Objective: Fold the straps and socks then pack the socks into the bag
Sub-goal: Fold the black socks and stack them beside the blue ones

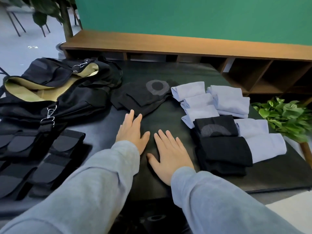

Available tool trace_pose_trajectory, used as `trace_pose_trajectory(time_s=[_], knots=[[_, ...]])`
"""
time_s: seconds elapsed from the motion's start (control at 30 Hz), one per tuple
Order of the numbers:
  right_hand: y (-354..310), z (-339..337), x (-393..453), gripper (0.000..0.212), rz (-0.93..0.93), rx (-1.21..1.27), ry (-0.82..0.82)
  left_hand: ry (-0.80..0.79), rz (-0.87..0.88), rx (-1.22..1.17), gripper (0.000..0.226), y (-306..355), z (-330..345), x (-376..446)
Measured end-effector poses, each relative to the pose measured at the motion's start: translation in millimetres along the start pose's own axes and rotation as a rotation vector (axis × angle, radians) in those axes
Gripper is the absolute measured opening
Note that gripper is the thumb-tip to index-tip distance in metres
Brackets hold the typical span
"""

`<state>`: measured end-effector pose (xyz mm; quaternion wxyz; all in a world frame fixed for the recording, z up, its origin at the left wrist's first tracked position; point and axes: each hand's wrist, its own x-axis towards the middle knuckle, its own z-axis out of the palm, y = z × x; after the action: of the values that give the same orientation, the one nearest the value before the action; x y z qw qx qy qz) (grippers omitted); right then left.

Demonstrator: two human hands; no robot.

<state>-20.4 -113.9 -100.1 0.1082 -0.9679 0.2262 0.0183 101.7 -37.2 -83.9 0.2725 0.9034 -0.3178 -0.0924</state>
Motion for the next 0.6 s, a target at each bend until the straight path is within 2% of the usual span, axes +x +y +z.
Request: trace_pose_trajectory(time_s=[0.13,0.27,0.4,0.6], knots=[[3,-2,14,0.064,0.006,0.02,0.009,0.017,0.07,0.097,0.052,4,-1,30],[4,-2,24,0.063,0.208,0.083,0.07,0.012,0.136,0.244,0.045,2,-1,50],[3,-3,26,0.062,0.242,0.112,0.068,-0.032,0.121,0.364,0.048,1,1,63],[4,-3,25,0.059,0.235,0.14,0.072,-0.074,0.089,0.418,0.057,0,-3,78]])
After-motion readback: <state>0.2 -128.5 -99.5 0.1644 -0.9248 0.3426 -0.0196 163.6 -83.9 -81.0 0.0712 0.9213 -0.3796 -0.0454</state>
